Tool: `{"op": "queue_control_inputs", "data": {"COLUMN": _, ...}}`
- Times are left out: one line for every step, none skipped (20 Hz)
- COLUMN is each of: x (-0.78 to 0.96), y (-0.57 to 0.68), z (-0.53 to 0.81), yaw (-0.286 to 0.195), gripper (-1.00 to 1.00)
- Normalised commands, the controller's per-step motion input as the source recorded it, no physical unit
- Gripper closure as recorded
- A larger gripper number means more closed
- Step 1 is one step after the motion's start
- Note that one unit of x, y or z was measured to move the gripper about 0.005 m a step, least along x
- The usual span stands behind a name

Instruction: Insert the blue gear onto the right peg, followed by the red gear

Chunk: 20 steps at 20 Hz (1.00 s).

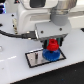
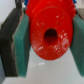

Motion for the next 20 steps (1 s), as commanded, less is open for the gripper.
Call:
{"op": "queue_control_inputs", "data": {"x": 0.32, "y": -0.10, "z": 0.08, "yaw": 0.000, "gripper": 1.00}}
{"op": "queue_control_inputs", "data": {"x": 0.24, "y": -0.19, "z": 0.16, "yaw": 0.000, "gripper": 1.00}}
{"op": "queue_control_inputs", "data": {"x": 0.33, "y": -0.21, "z": 0.17, "yaw": 0.000, "gripper": 1.00}}
{"op": "queue_control_inputs", "data": {"x": 0.35, "y": -0.21, "z": 0.22, "yaw": 0.000, "gripper": 1.00}}
{"op": "queue_control_inputs", "data": {"x": 0.39, "y": -0.21, "z": 0.27, "yaw": 0.000, "gripper": 1.00}}
{"op": "queue_control_inputs", "data": {"x": 0.41, "y": -0.19, "z": 0.26, "yaw": 0.000, "gripper": 1.00}}
{"op": "queue_control_inputs", "data": {"x": 0.40, "y": -0.20, "z": 0.27, "yaw": 0.000, "gripper": 1.00}}
{"op": "queue_control_inputs", "data": {"x": 0.46, "y": -0.25, "z": 0.30, "yaw": 0.000, "gripper": 1.00}}
{"op": "queue_control_inputs", "data": {"x": 0.37, "y": -0.17, "z": 0.21, "yaw": 0.000, "gripper": 1.00}}
{"op": "queue_control_inputs", "data": {"x": 0.10, "y": -0.06, "z": 0.04, "yaw": 0.000, "gripper": 1.00}}
{"op": "queue_control_inputs", "data": {"x": 0.25, "y": -0.02, "z": 0.32, "yaw": 0.000, "gripper": 1.00}}
{"op": "queue_control_inputs", "data": {"x": 0.15, "y": -0.08, "z": 0.19, "yaw": 0.000, "gripper": 1.00}}
{"op": "queue_control_inputs", "data": {"x": 0.09, "y": 0.22, "z": 0.13, "yaw": 0.000, "gripper": 1.00}}
{"op": "queue_control_inputs", "data": {"x": 0.37, "y": 0.01, "z": 0.33, "yaw": 0.000, "gripper": 1.00}}
{"op": "queue_control_inputs", "data": {"x": 0.16, "y": 0.12, "z": 0.15, "yaw": 0.000, "gripper": 1.00}}
{"op": "queue_control_inputs", "data": {"x": 0.29, "y": 0.01, "z": 0.37, "yaw": 0.000, "gripper": 1.00}}
{"op": "queue_control_inputs", "data": {"x": 0.33, "y": 0.06, "z": 0.46, "yaw": 0.000, "gripper": 1.00}}
{"op": "queue_control_inputs", "data": {"x": 0.32, "y": 0.02, "z": 0.31, "yaw": 0.000, "gripper": 1.00}}
{"op": "queue_control_inputs", "data": {"x": 0.31, "y": 0.03, "z": 0.25, "yaw": 0.000, "gripper": 1.00}}
{"op": "queue_control_inputs", "data": {"x": 0.35, "y": 0.02, "z": 0.24, "yaw": 0.000, "gripper": 1.00}}
